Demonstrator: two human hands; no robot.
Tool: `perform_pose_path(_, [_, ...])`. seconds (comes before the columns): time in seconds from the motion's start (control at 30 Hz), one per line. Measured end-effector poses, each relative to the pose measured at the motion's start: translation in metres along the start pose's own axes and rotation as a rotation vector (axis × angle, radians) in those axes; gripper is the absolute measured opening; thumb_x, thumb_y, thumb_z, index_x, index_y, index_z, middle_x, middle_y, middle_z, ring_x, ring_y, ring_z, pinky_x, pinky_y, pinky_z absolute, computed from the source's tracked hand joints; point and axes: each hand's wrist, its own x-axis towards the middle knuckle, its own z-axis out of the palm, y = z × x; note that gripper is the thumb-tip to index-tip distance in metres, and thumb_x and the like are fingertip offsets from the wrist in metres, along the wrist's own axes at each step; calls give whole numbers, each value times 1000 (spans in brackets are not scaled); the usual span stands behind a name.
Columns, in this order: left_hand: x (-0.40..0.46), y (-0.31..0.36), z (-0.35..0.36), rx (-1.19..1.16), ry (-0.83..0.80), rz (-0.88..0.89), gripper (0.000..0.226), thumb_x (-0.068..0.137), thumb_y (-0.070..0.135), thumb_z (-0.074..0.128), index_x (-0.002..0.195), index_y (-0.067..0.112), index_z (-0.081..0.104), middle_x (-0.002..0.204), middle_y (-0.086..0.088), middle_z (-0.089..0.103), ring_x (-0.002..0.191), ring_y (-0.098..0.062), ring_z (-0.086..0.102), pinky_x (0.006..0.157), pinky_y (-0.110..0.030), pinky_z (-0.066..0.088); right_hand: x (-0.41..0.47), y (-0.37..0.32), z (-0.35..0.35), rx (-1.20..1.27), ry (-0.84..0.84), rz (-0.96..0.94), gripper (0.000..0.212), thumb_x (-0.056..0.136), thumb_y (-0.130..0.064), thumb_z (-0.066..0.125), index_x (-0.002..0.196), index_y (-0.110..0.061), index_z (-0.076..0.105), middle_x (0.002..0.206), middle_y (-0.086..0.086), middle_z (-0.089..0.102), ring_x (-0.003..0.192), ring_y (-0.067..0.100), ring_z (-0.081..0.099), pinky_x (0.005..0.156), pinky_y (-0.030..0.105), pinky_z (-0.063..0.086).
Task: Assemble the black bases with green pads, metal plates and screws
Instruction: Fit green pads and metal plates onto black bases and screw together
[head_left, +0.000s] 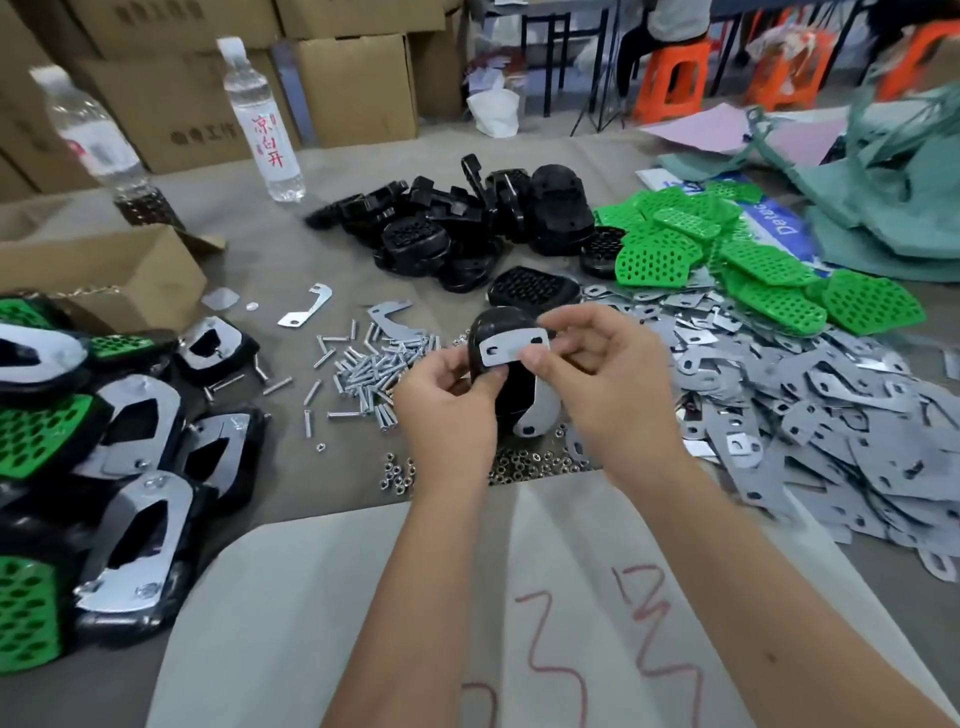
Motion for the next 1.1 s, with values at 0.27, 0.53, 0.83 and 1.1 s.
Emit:
perform_pose_path(0.27, [-3,-1,3,4,-13,10,22,81,3,79,88,22,70,90,-3,77,89,-24,75,88,-53,61,0,15,-1,-90,115,121,25,73,-31,93,77,-22,70,68,-4,74,59,9,68,57,28,53])
perform_pose_path(0.53, [-6,1,3,-15,-107,13,18,75,15,71,91,18,66,94,-10,76,95,-33,73,91,-57,58,-5,13,-6,-173,107,191,34,73,-43,93,80,-19,69,67,-1,75,59,19,71,55,35,58])
perform_pose_path(0.83, [-2,1,-1,-153,-114,-71,19,90,-6,71,96,13,67,80,6,76,74,-6,71,61,-18,55,-5,17,-9,-83,32,265,36,73,-47,90,84,-18,71,70,4,75,52,16,59,50,32,48])
perform_pose_path(1.1, [-4,6,-10,7,-278,24,18,89,15,76,104,25,75,100,-5,78,99,-28,74,88,-45,61,-1,16,-11,163,-198,314,30,101,-35,66,93,-8,76,66,5,65,48,16,46,39,24,36])
